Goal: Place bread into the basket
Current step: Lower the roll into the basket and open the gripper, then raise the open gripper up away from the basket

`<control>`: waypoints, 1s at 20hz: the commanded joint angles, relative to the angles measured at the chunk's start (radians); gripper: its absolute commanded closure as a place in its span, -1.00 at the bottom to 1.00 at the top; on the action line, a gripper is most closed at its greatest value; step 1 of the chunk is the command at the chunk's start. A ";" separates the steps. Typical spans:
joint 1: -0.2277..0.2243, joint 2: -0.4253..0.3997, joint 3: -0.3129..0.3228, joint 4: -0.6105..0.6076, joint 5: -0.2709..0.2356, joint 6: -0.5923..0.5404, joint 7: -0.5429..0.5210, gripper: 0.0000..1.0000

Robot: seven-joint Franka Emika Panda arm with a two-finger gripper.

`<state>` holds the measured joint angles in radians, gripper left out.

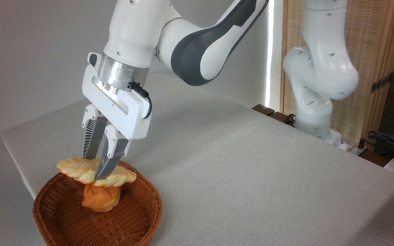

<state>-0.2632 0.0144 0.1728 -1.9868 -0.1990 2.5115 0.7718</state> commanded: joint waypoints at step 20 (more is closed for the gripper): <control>-0.004 -0.057 0.005 0.155 0.013 -0.471 -0.077 -1.00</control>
<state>-0.2637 -0.0425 0.1781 -1.8808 -0.1995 2.1711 0.7100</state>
